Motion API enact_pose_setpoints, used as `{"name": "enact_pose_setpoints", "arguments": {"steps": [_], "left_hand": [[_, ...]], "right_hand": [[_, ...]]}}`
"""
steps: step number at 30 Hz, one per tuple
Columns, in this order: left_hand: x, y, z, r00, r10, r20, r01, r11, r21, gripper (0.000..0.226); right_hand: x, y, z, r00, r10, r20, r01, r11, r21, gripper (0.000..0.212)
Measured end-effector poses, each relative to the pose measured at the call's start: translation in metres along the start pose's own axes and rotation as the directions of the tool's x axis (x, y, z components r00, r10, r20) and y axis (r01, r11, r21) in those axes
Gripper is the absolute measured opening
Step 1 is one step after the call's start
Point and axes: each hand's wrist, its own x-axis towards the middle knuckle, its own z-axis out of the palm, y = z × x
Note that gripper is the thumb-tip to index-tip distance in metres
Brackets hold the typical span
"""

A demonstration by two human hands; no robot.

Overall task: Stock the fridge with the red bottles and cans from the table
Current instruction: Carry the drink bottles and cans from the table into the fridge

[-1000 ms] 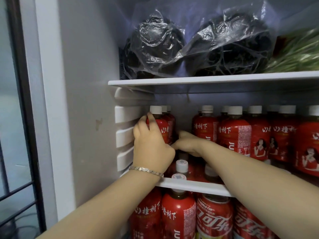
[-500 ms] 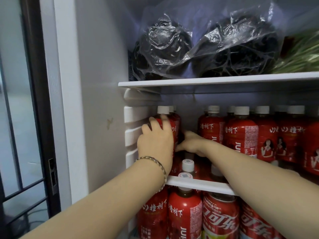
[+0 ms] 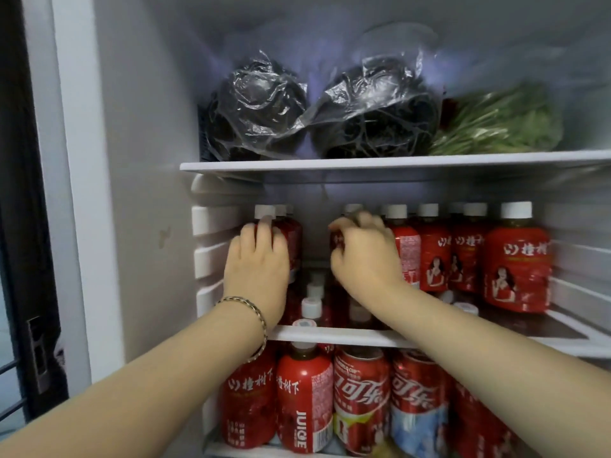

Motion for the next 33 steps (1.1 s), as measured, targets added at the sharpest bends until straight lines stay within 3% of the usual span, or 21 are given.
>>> {"name": "enact_pose_setpoints", "arguments": {"steps": [2, 4, 8, 11, 15, 18, 21, 24, 26, 27, 30, 33], "left_hand": [[0.003, 0.010, -0.005, 0.997, 0.067, -0.039, -0.072, 0.986, -0.149, 0.064], [0.011, 0.024, -0.005, 0.995, 0.097, -0.008, -0.093, 0.929, -0.359, 0.060], [0.038, 0.052, 0.003, 0.985, 0.092, 0.147, 0.040, 0.704, -0.709, 0.060], [0.061, 0.070, 0.007, 0.974, 0.036, 0.226, 0.166, 0.564, -0.809, 0.065], [0.084, 0.092, 0.018, 0.948, -0.009, 0.319, 0.285, 0.474, -0.833, 0.069], [0.090, 0.098, 0.024, 0.946, -0.016, 0.323, 0.285, 0.516, -0.808, 0.067], [0.088, 0.094, 0.021, 0.945, -0.075, 0.317, 0.280, 0.684, -0.674, 0.077], [0.074, 0.079, 0.007, 0.948, -0.103, 0.301, 0.227, 0.882, -0.413, 0.099], [0.064, 0.064, 0.003, 0.987, -0.062, 0.151, 0.088, 0.981, -0.170, 0.102], [0.061, 0.056, 0.003, 0.997, -0.020, 0.073, 0.025, 0.997, -0.072, 0.100], [0.054, 0.044, 0.010, 0.996, 0.074, -0.046, -0.072, 0.997, 0.030, 0.092], [0.046, 0.039, 0.019, 0.996, 0.065, -0.061, -0.068, 0.997, -0.038, 0.091]], "right_hand": [[-0.006, 0.023, -0.013, 0.995, 0.062, -0.080, -0.076, 0.980, -0.185, 0.062], [-0.004, 0.043, -0.018, 0.984, 0.179, -0.011, -0.175, 0.947, -0.268, 0.078], [-0.002, 0.053, -0.016, 0.973, 0.186, 0.134, -0.141, 0.946, -0.292, 0.062], [-0.005, 0.056, -0.021, 0.978, 0.186, 0.098, -0.161, 0.961, -0.224, 0.055], [-0.014, 0.068, -0.026, 0.993, 0.115, 0.016, -0.105, 0.949, -0.298, 0.052], [-0.015, 0.074, -0.024, 0.997, 0.069, -0.041, -0.080, 0.930, -0.360, 0.046], [-0.012, 0.080, -0.022, 0.994, 0.039, -0.098, -0.076, 0.912, -0.404, 0.050], [-0.016, 0.073, -0.015, 0.988, -0.131, -0.083, 0.085, 0.904, -0.419, 0.047], [-0.014, 0.065, -0.010, 0.977, -0.212, -0.033, 0.189, 0.922, -0.337, 0.047], [-0.009, 0.058, -0.006, 0.978, -0.206, 0.036, 0.209, 0.955, -0.212, 0.052], [0.025, 0.044, 0.021, 0.956, -0.050, 0.289, 0.030, 0.997, 0.071, 0.064], [0.054, 0.044, 0.054, 0.902, 0.112, 0.418, -0.158, 0.984, 0.077, 0.073]]}}
